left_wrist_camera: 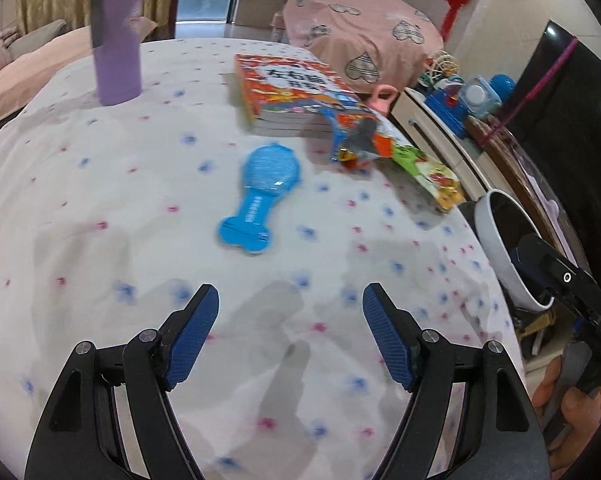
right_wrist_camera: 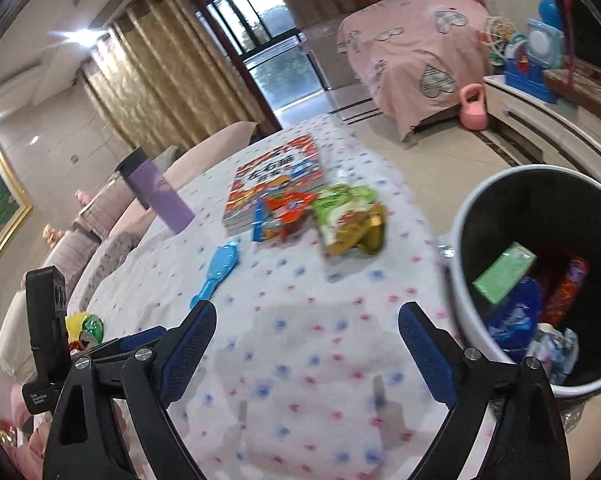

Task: Collect trash
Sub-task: 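Return both tools to the table toward the blue hairbrush and orange wrapper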

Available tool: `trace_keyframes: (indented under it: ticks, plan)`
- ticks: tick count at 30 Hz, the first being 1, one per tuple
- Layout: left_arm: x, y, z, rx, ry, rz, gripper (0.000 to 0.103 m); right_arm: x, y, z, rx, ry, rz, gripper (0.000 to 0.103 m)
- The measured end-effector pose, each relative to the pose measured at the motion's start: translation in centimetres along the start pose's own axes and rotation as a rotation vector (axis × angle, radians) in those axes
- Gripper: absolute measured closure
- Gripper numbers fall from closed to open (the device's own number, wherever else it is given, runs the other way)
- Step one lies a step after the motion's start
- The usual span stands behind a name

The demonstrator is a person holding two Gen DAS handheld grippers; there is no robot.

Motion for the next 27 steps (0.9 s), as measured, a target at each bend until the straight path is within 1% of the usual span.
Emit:
trace_keyframes:
  ticks: [8, 22, 24, 26, 27]
  plan:
    - [-1.8, 0.7, 1.3, 0.009, -0.001, 0.024, 0.027, -2.6, 2.5, 0.2, -0.005, -0.052, 0.024, 0.009]
    - [-1.2, 4.0, 3.9, -0.008, 0.061, 0.036, 0.027, -2.5, 6.8, 2.5, -0.016, 0.0, 0.048, 0.01]
    - [-1.2, 4.7, 4.3, -0.008, 0.066, 0.041, 0.027, -2.6, 7.5, 2.9, -0.016, -0.003, 0.048, 0.015]
    - [-1.5, 5.5, 4.7, -0.014, 0.063, 0.049, 0.027, -2.7, 8.6, 3.5, -0.021, -0.009, 0.048, 0.024]
    - [-1.5, 5.8, 4.9, -0.017, 0.061, 0.047, 0.027, -2.7, 9.0, 3.6, -0.023, -0.009, 0.048, 0.027]
Point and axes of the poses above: each gripper's, at about its wrist camera, not at the fingertips, and y roughly the way its jaws point, x to its right, z to its top, the point moved 4 cm from there along y, roughly the way its jaws point, and after that the axes turned 13 degrees about x, right-handed, at the moved point
